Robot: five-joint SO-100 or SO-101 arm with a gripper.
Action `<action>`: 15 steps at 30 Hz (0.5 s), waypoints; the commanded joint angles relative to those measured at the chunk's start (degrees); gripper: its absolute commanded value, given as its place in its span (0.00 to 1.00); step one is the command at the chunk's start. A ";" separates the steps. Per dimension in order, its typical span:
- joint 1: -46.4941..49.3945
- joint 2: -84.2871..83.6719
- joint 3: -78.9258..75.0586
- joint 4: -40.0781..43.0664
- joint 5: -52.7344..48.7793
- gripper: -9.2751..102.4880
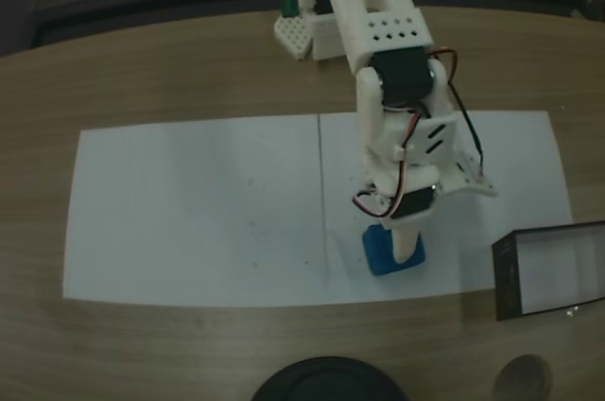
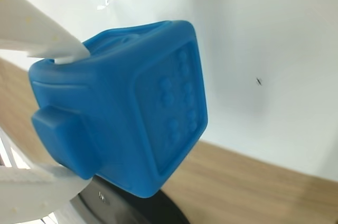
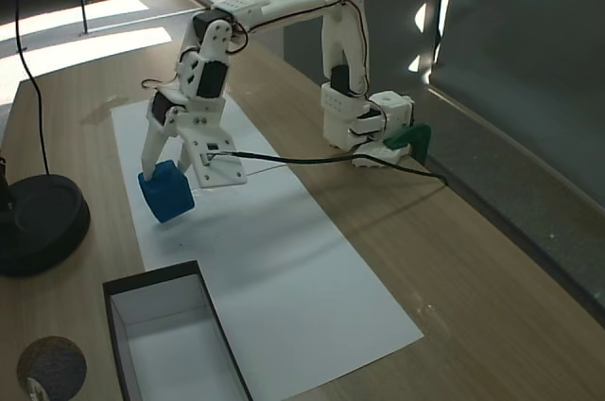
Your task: Grab a blue square and put it in the box.
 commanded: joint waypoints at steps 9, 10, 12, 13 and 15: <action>-15.29 7.65 -23.47 6.42 0.18 0.16; -16.79 7.65 -23.99 5.54 0.35 0.16; -19.34 6.86 -24.70 3.52 0.35 0.16; -20.39 6.24 -25.31 2.37 0.35 0.16; -21.97 4.04 -27.07 0.70 0.44 0.16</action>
